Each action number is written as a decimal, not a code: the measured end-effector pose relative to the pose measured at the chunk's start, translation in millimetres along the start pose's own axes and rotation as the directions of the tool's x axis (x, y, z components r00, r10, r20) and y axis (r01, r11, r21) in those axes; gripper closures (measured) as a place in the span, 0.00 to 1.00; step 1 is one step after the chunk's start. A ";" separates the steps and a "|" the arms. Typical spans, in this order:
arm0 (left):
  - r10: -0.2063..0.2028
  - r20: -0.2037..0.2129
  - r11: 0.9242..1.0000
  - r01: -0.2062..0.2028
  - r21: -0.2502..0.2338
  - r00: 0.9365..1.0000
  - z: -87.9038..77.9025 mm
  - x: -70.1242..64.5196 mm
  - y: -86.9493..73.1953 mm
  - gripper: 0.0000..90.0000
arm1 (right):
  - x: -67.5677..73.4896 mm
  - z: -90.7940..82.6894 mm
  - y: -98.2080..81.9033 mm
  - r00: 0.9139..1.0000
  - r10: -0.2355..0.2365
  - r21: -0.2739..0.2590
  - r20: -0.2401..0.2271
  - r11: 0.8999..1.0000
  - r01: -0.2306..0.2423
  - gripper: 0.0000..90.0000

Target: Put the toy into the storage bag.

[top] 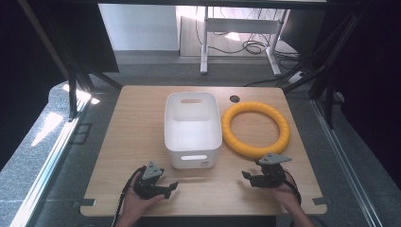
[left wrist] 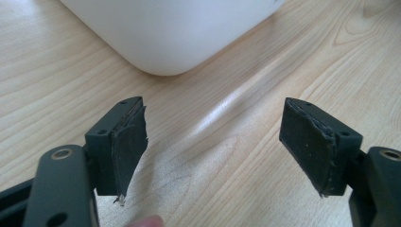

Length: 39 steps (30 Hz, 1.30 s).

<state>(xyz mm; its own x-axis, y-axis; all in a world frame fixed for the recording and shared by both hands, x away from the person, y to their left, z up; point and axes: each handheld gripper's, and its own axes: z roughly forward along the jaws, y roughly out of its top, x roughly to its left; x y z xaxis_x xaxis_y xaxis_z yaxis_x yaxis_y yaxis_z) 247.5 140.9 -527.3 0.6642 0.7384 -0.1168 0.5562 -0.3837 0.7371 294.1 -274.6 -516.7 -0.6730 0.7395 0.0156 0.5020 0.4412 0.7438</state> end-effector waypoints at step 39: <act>0.005 0.011 1.000 -0.005 0.020 1.000 0.4 0.5 0.4 0.26 | -4.7 -13.8 17.2 0.991 -0.119 0.035 -0.059 0.992 0.121 0.36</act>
<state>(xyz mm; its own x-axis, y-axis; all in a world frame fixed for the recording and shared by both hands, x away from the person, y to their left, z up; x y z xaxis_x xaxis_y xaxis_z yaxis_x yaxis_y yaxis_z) 248.3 140.9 -527.3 0.6721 0.7306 -0.1203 0.5630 -0.3986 0.7240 298.3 -277.5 -494.8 -0.7588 0.6505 -0.0333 0.4359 0.5451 0.7162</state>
